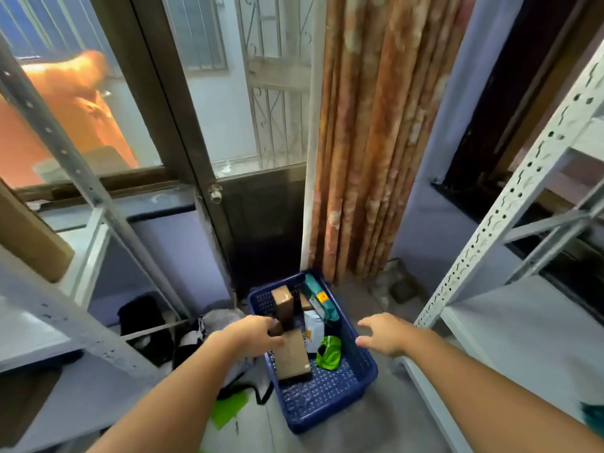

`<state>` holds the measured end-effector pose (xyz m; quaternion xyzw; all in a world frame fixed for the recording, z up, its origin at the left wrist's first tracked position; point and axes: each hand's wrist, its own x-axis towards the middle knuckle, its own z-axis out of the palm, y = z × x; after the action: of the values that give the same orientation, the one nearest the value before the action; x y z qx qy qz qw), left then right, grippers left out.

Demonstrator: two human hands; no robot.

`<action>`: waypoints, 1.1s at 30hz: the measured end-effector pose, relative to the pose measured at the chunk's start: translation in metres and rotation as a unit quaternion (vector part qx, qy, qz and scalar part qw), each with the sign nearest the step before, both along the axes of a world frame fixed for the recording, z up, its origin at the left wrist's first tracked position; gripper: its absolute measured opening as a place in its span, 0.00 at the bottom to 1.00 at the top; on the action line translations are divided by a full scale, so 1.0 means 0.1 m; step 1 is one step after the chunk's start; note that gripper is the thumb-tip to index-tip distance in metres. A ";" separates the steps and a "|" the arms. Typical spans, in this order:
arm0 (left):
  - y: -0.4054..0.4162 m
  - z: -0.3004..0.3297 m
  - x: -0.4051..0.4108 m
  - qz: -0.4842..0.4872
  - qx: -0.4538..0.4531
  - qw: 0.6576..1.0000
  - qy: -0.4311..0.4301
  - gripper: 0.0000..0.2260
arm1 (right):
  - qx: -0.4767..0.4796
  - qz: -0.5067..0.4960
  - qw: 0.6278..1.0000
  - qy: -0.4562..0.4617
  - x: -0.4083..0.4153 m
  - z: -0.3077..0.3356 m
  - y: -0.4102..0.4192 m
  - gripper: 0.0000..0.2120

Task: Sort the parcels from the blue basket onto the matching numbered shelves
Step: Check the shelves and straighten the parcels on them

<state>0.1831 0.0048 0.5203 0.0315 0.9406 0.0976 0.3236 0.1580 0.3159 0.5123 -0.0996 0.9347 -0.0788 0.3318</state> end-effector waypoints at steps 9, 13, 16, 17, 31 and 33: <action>0.11 -0.23 -0.88 -0.007 0.021 0.999 -0.036 0.30 | -0.001 -0.016 0.999 -0.030 -0.64 -0.34 0.08 0.34; 0.19 -0.41 -1.28 0.008 0.022 0.998 -0.054 0.31 | -0.002 -0.009 0.999 -0.046 -1.07 -0.54 0.23 0.32; 0.29 -0.52 -1.56 0.027 0.020 0.998 -0.062 0.32 | -0.013 -0.022 0.997 -0.066 -1.40 -0.66 0.35 0.32; 0.33 -0.55 -1.64 0.031 0.021 0.997 -0.063 0.32 | -0.016 -0.025 0.997 -0.073 -1.50 -0.68 0.38 0.31; 0.57 -1.30 -2.95 -0.021 -0.017 0.997 -0.074 0.27 | -0.038 -0.106 0.982 -0.154 -2.45 -1.35 0.58 0.31; 0.56 -1.47 -3.18 -0.040 -0.024 0.995 -0.087 0.27 | -0.038 -0.140 0.976 -0.164 -2.52 -1.54 0.55 0.30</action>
<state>-0.1350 0.0611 0.3729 0.0530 0.9090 0.0643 0.4084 -0.0942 0.3709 0.3584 0.0345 0.8685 -0.1750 0.4626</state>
